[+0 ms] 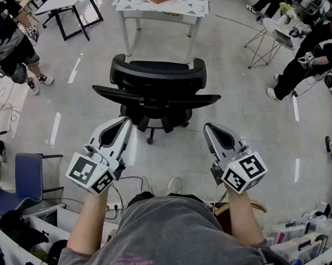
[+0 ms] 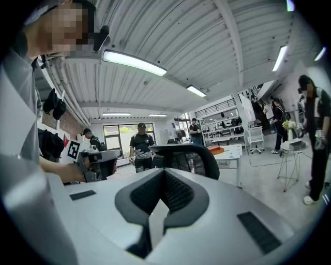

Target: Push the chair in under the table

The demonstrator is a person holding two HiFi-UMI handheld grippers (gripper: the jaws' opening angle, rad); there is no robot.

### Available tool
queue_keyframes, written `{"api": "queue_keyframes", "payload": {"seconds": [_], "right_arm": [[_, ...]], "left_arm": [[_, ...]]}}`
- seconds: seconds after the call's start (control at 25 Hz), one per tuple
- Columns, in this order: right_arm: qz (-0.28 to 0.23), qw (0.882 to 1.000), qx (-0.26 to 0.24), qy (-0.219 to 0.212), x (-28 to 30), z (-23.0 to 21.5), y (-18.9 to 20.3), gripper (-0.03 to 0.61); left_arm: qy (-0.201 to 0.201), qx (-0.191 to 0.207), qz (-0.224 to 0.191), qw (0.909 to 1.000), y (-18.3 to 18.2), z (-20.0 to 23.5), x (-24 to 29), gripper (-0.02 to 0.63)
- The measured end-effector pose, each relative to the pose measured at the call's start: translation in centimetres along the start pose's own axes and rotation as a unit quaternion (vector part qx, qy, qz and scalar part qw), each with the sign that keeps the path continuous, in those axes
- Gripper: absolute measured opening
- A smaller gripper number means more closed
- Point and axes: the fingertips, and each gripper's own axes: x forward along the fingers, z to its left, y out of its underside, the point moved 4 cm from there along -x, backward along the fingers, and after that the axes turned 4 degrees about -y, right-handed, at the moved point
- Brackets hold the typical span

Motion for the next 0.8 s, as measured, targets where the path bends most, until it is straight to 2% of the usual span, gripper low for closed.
{"api": "queue_keyframes", "payload": {"seconds": [0.8], "right_arm": [[-0.001, 1.0, -0.009, 0.005, 0.2, -0.05, -0.26, 0.003]], "left_arm": [[0.001, 0.006, 0.006, 1.0, 0.22, -0.19, 0.28, 0.0]]}}
